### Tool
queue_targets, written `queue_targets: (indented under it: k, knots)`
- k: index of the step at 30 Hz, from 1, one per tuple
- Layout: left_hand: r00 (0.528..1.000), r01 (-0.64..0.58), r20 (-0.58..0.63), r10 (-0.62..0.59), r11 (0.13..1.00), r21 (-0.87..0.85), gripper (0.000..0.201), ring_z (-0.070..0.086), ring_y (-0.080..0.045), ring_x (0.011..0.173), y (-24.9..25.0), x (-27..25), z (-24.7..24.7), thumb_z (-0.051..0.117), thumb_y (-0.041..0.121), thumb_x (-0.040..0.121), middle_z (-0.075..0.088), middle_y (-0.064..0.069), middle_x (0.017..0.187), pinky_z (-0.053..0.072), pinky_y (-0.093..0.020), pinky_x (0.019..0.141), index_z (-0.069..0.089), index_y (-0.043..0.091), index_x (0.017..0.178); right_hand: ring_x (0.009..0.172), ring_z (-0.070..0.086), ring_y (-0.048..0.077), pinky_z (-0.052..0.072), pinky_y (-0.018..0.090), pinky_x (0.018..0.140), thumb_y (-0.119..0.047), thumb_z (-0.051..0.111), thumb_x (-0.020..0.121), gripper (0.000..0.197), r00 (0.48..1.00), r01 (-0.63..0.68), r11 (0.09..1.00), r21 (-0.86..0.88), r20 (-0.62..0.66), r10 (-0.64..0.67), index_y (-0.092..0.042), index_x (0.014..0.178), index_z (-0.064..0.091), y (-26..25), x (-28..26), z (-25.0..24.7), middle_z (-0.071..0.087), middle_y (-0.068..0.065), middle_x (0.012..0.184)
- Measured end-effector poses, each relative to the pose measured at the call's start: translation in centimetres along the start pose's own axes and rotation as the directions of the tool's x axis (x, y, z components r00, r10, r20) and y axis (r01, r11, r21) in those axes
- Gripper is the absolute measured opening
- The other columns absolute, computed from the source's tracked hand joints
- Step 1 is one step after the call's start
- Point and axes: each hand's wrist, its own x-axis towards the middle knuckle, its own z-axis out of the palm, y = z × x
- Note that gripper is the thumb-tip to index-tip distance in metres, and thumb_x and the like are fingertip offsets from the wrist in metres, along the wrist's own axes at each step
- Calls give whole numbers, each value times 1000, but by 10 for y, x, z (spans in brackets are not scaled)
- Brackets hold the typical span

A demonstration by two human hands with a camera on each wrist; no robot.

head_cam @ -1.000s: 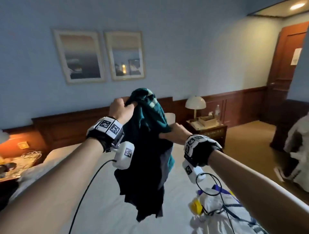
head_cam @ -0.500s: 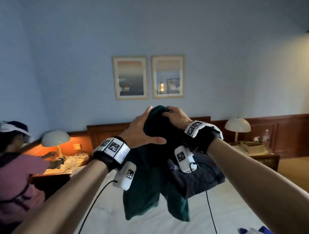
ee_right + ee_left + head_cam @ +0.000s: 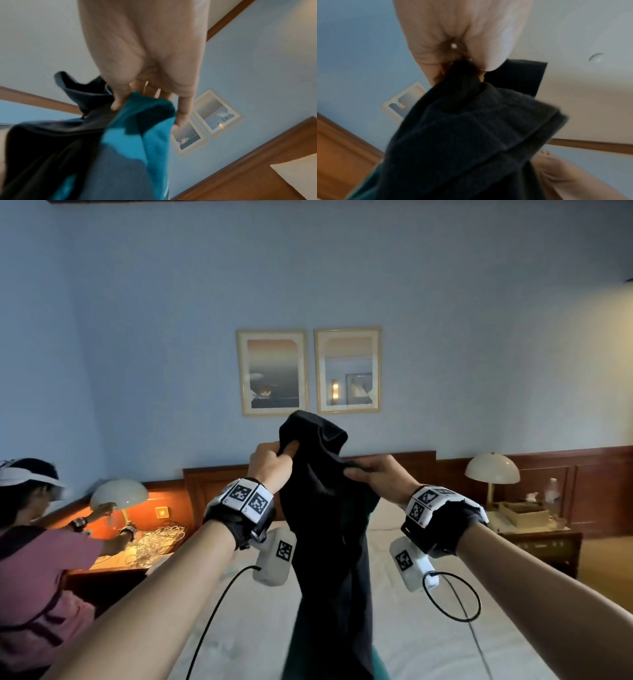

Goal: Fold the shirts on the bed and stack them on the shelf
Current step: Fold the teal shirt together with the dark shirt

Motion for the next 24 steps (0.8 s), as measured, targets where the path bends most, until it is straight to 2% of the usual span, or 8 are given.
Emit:
queue_targets:
  k: [2, 6, 8, 11, 13, 17, 20, 24]
  knots:
    - [1000, 21, 22, -20, 1000, -23, 36, 59, -29, 77, -1, 3, -2, 49, 38, 99, 63, -8, 75, 42, -33, 67, 63, 8, 85, 79, 65, 16, 53, 48, 88, -28, 69, 89, 21, 994, -18, 1000, -11, -111, 16, -8, 84, 73, -4, 7, -7, 73, 8, 84]
    - [991, 39, -126, -54, 992, -122, 38, 61, -37, 93, -8, 1, -13, 48, 36, 98, 67, -20, 94, 44, -37, 80, 65, 5, 85, 87, 64, 15, 51, 26, 80, -29, 59, 95, 20, 950, 10, 996, -92, -311, -39, -17, 93, 75, -23, 13, -25, 71, 2, 91]
    - [977, 51, -197, -79, 989, -142, 41, 56, -45, 88, -13, -2, -20, 48, 40, 89, 64, -27, 86, 42, -40, 75, 54, 8, 64, 93, 63, 20, 49, 27, 82, -28, 54, 97, 21, 925, 18, 999, -50, -378, -35, -19, 96, 72, -29, 18, -33, 69, 2, 95]
    - [981, 73, -162, -108, 975, -208, 35, 45, -31, 67, -16, -6, -26, 51, 16, 93, 54, -10, 62, 40, -28, 62, 49, 12, 58, 103, 61, 26, 47, 30, 89, -23, 51, 98, 18, 912, -11, 990, -144, -408, -49, -19, 101, 68, -35, 27, -41, 67, 4, 102]
    - [990, 10, -132, -40, 976, -217, 30, 50, -24, 60, -13, -5, -24, 54, 7, 92, 57, -5, 62, 45, -20, 57, 55, 14, 63, 105, 60, 23, 49, 32, 87, -29, 60, 93, 23, 930, 38, 979, -202, -352, -108, -25, 116, 61, -44, 21, -39, 63, 0, 110]
    - [1000, 7, -5, -9, 946, -324, 31, 67, -38, 77, 7, 2, -7, 62, 38, 84, 71, -16, 79, 54, -51, 79, 68, 8, 76, 101, 61, 9, 52, 27, 83, -67, 77, 60, 73, 992, 82, 981, -176, 109, -63, -33, 121, 57, -50, 1, -2, 64, -12, 112]
    - [999, 37, 0, -40, 926, -376, 26, 67, -20, 77, 24, -5, 3, 61, 32, 93, 73, -1, 81, 53, -34, 79, 72, 19, 73, 88, 64, 15, 49, 26, 73, -46, 79, 72, 40, 993, 58, 902, -427, 122, -6, -20, 100, 68, -30, -4, 13, 69, -1, 96]
    - [994, 59, -54, -91, 904, -424, 21, 70, -18, 92, 23, -8, -3, 62, 27, 95, 73, 6, 84, 54, -36, 91, 72, 27, 77, 68, 60, 7, 46, 15, 55, -24, 70, 88, 8, 1000, 15, 972, -233, 28, -9, -16, 87, 71, -9, -11, -2, 66, -7, 77]
